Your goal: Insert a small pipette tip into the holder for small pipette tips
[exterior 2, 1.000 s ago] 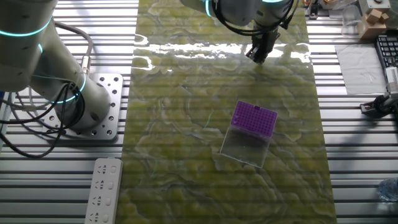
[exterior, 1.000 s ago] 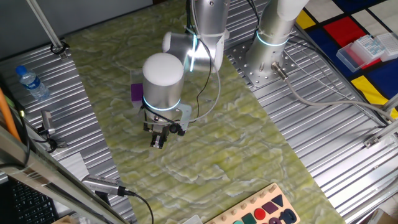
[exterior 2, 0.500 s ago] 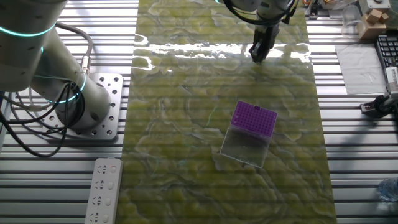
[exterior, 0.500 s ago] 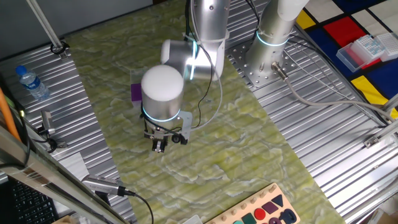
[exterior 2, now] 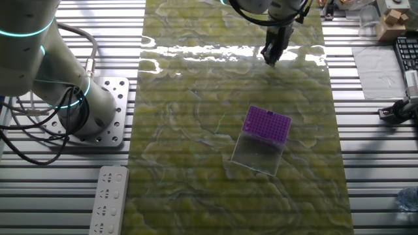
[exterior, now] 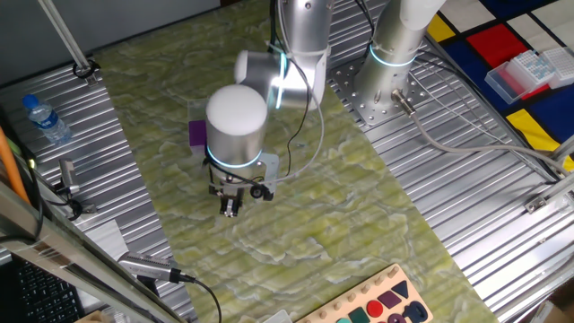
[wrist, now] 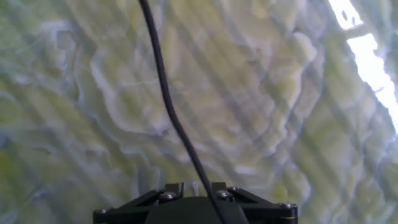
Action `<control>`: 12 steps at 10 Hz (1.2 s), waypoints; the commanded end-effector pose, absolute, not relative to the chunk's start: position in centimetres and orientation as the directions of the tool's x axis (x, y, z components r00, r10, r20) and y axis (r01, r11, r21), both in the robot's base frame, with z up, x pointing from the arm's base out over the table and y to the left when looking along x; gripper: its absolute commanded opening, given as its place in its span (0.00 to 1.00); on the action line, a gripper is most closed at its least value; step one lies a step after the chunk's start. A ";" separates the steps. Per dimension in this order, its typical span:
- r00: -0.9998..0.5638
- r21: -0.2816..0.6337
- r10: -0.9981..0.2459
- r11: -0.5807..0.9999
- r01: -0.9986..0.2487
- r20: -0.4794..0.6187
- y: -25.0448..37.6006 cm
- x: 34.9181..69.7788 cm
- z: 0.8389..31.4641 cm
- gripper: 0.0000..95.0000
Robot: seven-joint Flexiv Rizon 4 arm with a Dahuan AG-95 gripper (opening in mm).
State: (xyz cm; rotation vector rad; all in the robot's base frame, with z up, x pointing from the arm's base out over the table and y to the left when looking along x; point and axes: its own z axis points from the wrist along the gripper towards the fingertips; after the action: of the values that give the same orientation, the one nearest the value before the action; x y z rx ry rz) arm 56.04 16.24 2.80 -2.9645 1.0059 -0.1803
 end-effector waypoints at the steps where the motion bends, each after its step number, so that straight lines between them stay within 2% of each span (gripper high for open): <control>1: -0.089 -0.095 -0.996 0.086 -0.992 0.021 16.3 56.1 3.4 0.20; 2: -0.354 -0.082 -0.935 0.353 -0.932 -0.002 16.4 56.0 3.5 0.20; 4: -0.606 -0.059 -0.795 0.606 -0.793 -0.019 16.6 56.0 3.5 0.20; 8: -0.863 -0.009 -0.503 0.864 -0.503 -0.046 16.6 56.0 3.5 0.20; 9: -0.892 -0.006 -0.450 0.893 -0.451 -0.047 16.6 56.0 3.5 0.00; 11: -0.938 0.012 -0.343 0.939 -0.344 -0.055 16.6 56.0 3.5 0.00; 12: -0.961 0.032 -0.271 0.961 -0.273 -0.063 16.6 56.0 3.5 0.20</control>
State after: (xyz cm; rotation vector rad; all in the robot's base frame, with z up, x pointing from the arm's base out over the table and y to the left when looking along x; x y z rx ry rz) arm 56.01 16.44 3.26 -1.9331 2.4083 -0.0941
